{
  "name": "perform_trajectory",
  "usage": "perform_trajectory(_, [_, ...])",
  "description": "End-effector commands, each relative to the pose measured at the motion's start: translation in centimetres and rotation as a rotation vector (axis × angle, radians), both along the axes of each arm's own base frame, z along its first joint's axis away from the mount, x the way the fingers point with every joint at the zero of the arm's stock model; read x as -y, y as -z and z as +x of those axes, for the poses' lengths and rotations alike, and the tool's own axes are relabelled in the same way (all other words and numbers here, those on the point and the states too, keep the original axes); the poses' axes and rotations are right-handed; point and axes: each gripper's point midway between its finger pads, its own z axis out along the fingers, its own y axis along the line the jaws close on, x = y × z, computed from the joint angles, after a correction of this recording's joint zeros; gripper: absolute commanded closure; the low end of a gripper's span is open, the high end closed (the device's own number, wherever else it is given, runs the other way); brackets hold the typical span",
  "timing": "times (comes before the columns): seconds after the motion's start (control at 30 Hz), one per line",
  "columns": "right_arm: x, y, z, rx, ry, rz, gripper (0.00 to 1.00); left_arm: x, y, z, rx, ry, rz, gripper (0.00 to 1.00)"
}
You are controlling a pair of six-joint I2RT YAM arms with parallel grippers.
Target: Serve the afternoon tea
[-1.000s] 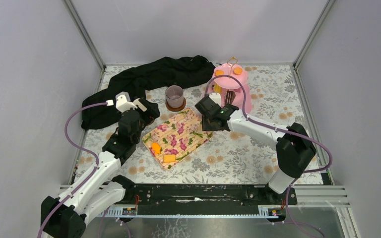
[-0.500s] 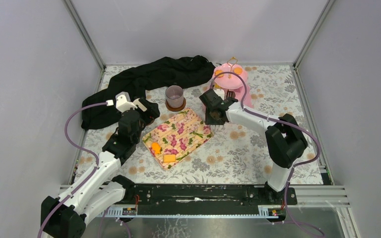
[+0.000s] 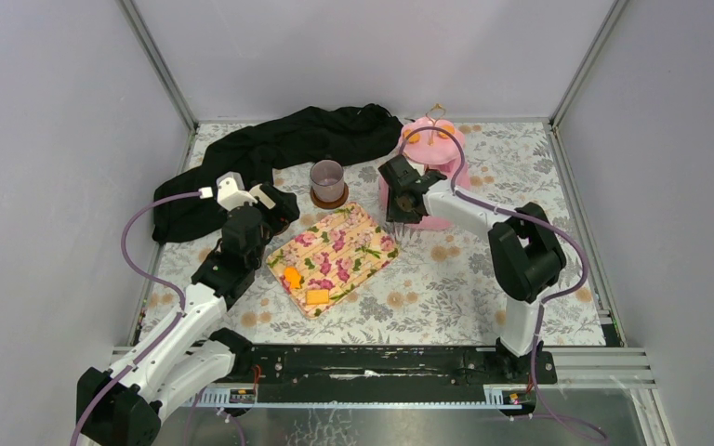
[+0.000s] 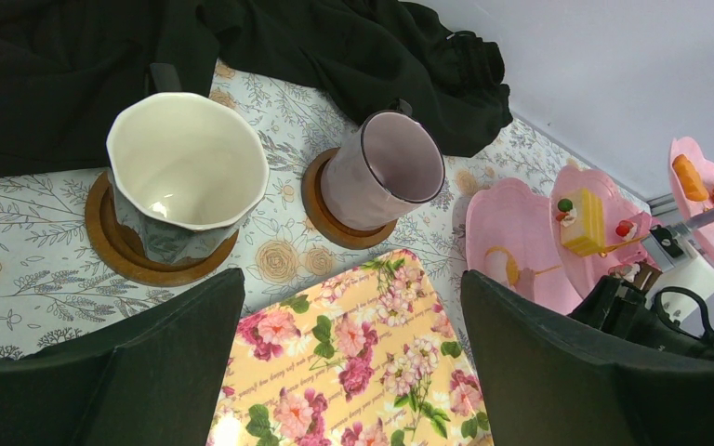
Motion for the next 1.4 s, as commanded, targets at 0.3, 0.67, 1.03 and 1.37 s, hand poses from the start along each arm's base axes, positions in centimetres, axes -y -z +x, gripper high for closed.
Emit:
perform_trajectory(0.3, [-1.1, -0.6, 2.5, 0.035, 0.006, 0.052, 0.67, -0.3, -0.6, 0.1, 0.013, -0.013, -0.004, 0.07])
perform_trajectory(0.67, [-0.7, -0.1, 2.0, 0.022, 0.016, 0.046, 0.55, -0.3, -0.7, 0.1, 0.016, -0.009, -0.006, 0.06])
perform_trajectory(1.03, [-0.4, 0.2, 1.6, 0.012, 0.023, 0.044, 0.51, -0.3, -0.8, 0.0, 0.017, -0.009, -0.007, 0.06])
perform_trajectory(1.37, [0.4, -0.5, 0.3, 0.029, 0.031, 0.060, 0.51, -0.4, -0.9, 0.0, 0.022, -0.011, -0.009, 0.06])
